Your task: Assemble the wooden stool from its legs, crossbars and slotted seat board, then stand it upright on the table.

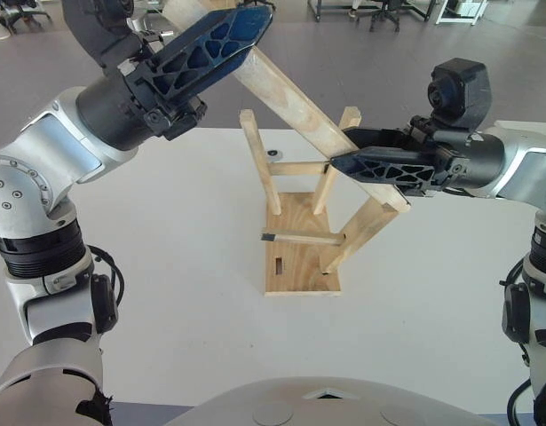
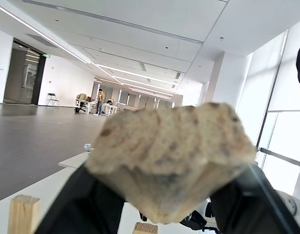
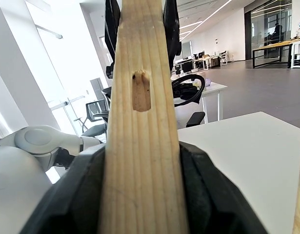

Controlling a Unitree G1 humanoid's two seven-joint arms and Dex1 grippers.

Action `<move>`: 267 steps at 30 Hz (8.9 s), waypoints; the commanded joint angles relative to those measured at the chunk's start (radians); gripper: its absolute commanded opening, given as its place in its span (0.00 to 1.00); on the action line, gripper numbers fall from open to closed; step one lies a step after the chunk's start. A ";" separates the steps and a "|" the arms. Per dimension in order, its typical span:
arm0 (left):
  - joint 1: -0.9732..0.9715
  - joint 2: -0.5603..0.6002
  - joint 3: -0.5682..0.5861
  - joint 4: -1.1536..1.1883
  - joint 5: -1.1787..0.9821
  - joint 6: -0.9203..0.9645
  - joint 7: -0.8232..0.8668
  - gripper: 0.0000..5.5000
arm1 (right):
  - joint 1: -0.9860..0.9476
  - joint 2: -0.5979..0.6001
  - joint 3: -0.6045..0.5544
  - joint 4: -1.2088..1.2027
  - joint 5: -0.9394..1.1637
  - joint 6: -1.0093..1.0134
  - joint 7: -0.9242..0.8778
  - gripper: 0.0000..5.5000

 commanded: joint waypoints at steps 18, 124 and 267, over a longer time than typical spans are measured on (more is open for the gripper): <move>0.328 0.391 0.043 0.087 0.865 -0.359 -0.701 0.37 | -0.008 -0.017 -0.226 0.140 -0.194 -0.208 -0.133 0.58; 0.426 0.121 -0.539 0.092 1.171 -0.413 -0.839 0.37 | 0.411 0.245 0.038 -0.208 -0.229 -0.333 -0.335 0.58; 0.980 -0.100 -0.166 0.023 1.348 -0.477 -0.170 0.95 | 0.854 0.239 0.411 -0.048 -1.582 -0.764 -0.225 0.58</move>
